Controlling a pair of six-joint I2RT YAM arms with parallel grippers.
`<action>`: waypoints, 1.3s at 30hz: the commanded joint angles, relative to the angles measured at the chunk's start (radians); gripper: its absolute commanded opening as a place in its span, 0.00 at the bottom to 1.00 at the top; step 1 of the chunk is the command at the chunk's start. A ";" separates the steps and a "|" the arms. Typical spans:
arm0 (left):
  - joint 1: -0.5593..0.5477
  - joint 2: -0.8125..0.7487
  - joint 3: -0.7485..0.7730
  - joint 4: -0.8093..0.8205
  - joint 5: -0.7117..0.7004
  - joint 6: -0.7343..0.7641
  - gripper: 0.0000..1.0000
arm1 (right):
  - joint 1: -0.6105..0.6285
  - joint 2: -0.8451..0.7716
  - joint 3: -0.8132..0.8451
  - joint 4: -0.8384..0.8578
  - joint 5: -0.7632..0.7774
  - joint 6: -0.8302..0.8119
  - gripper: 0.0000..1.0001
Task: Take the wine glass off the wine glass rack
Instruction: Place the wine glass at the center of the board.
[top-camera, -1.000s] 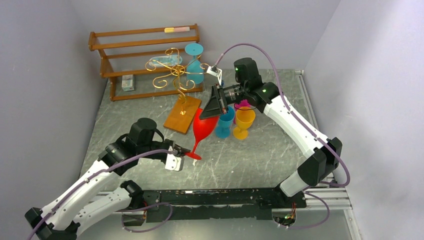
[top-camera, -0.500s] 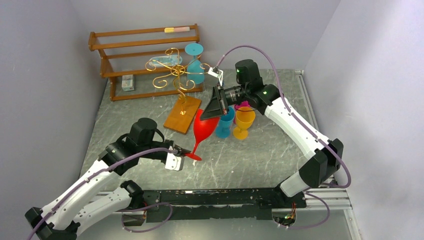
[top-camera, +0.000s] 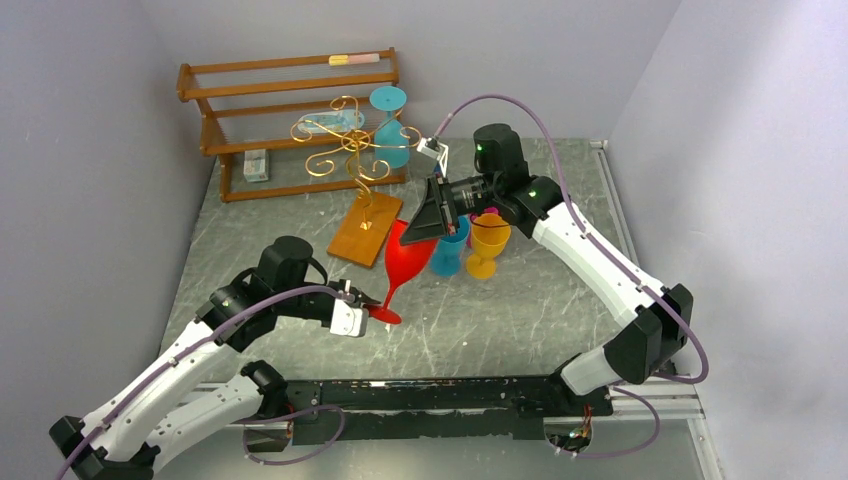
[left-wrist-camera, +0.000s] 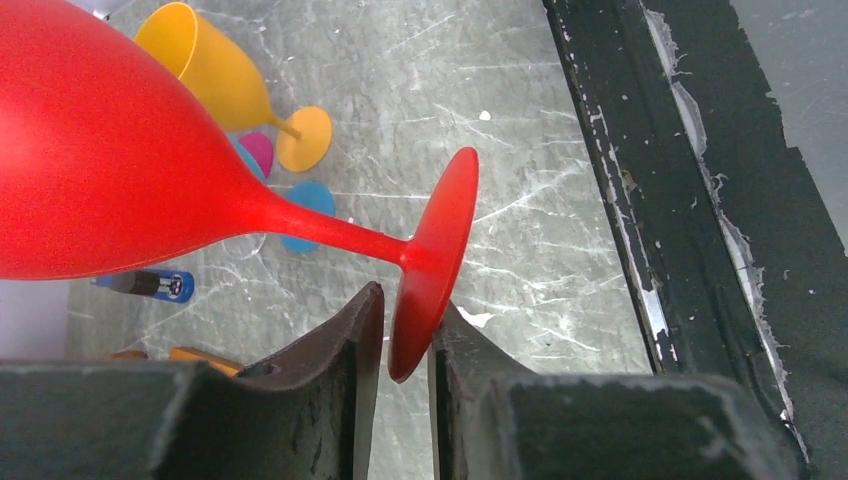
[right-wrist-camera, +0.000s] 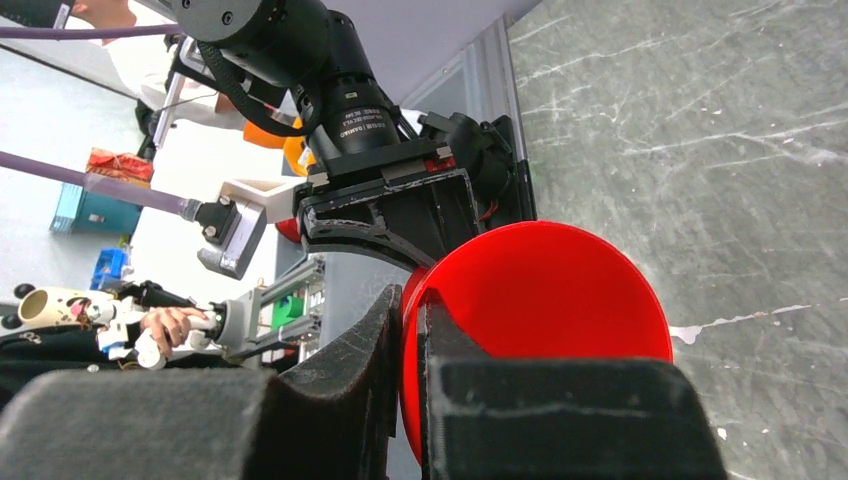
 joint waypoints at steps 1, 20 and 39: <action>-0.002 0.003 0.043 0.074 0.043 -0.003 0.28 | 0.020 -0.023 -0.034 0.023 0.000 0.008 0.00; -0.001 0.035 0.068 0.077 -0.020 -0.165 0.98 | 0.020 -0.053 -0.046 0.012 0.211 -0.045 0.00; -0.001 -0.151 0.027 0.376 -0.460 -0.887 0.98 | 0.183 -0.314 -0.285 0.104 0.537 -0.433 0.00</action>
